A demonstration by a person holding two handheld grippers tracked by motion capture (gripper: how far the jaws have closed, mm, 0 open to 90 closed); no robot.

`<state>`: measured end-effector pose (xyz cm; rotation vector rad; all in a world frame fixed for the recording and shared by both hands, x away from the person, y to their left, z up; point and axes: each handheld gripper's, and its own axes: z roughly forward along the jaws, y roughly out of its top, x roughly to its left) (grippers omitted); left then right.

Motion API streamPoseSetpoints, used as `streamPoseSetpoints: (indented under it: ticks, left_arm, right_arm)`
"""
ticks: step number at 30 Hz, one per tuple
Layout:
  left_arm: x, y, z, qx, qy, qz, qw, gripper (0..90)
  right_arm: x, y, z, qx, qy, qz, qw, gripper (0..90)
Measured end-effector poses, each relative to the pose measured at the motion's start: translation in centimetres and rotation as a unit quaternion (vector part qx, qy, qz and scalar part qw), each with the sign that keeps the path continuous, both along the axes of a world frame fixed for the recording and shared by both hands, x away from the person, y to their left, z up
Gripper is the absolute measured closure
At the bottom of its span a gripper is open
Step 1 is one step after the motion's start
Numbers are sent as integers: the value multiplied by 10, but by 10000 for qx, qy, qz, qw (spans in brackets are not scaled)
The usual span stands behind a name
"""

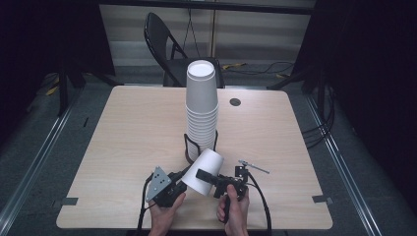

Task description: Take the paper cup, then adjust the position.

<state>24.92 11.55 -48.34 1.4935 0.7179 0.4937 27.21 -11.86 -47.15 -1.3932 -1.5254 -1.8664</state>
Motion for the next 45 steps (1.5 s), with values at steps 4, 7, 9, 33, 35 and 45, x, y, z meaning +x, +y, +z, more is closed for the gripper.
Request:
streamPoseSetpoints:
  ticks: [4, 7, 9, 33, 35, 45]
  left_arm:
    - [-1, 1, 0, 61, 16, -76, 10000, 867]
    - [0, 2, 0, 106, 87, -89, 9999, 867]
    - [0, 2, 0, 144, 83, -105, 9998, 868]
    - [3, 21, 5, 608, 607, -228, 9960, 868]
    - [3, 23, 5, 611, 674, -202, 9956, 868]
    - [9, 33, 12, 887, 861, -64, 9923, 868]
  right_arm:
    - [2, -5, 1, -18, -64, -89, 9999, 109]
    - [3, -9, 2, -49, -99, -159, 9998, 114]
    - [3, -10, 2, -52, -113, -174, 9998, 114]
    - [7, -29, 11, -839, -727, -619, 9919, 119]
    - [6, -30, 11, -884, -814, -607, 9909, 119]
    - [-4, -33, 8, -1657, -1632, -710, 9700, 127]
